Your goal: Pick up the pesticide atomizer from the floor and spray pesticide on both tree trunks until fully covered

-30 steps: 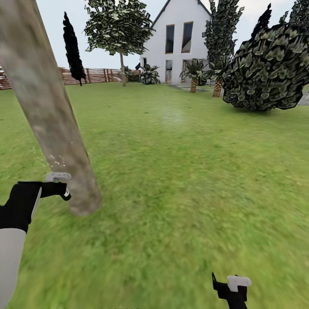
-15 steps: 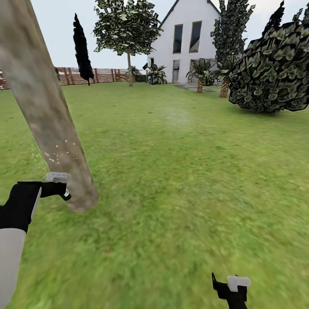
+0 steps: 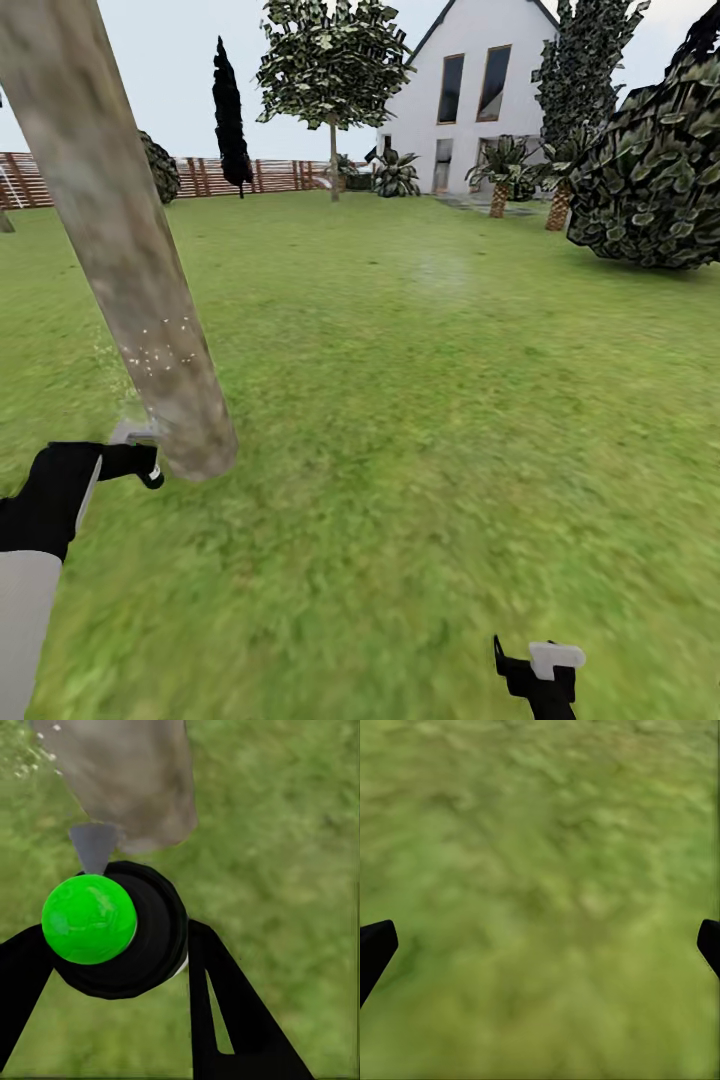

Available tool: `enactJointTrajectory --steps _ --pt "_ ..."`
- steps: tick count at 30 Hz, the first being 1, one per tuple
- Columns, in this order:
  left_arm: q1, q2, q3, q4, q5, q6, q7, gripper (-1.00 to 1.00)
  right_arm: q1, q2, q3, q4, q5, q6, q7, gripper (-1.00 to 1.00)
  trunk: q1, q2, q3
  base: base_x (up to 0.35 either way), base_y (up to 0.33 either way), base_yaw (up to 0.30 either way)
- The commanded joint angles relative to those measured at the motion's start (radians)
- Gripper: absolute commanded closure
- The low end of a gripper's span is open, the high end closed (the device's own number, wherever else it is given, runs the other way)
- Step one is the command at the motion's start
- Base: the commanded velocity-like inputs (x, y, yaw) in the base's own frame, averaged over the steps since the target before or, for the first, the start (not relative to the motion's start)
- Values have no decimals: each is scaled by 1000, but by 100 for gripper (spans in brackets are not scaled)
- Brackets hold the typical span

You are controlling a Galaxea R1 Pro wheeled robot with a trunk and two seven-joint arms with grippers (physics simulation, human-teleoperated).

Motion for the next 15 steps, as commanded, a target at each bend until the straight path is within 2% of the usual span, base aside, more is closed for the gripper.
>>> enactJointTrajectory --steps 1,3,5,7,9,15 --pt "1 -14 -1 0 -2 -1 6 100 0 0 0 0 0 0 0 -100 0 0 0 0 -10 1" --pt "3 -58 2 0 -3 -2 35 100 0 0 0 0 0 0 0 -100 0 0 0 0 -3 0" --pt "3 -58 23 0 -3 -7 120 100 0 0 0 0 0 0 0 -100 0 0 0 0 0 0" --pt "8 -50 63 7 -3 -12 161 100 0 -1 0 0 0 0 0 -100 0 0 0 0 0 0" --pt "40 -59 74 41 -1 -24 172 100 0 -1 0 0 0 -1 0 -100 0 0 0 38 0 0" --pt "44 -83 75 40 6 -22 168 100 0 -2 0 0 0 0 0 -100 0 0 0 306 0 0"
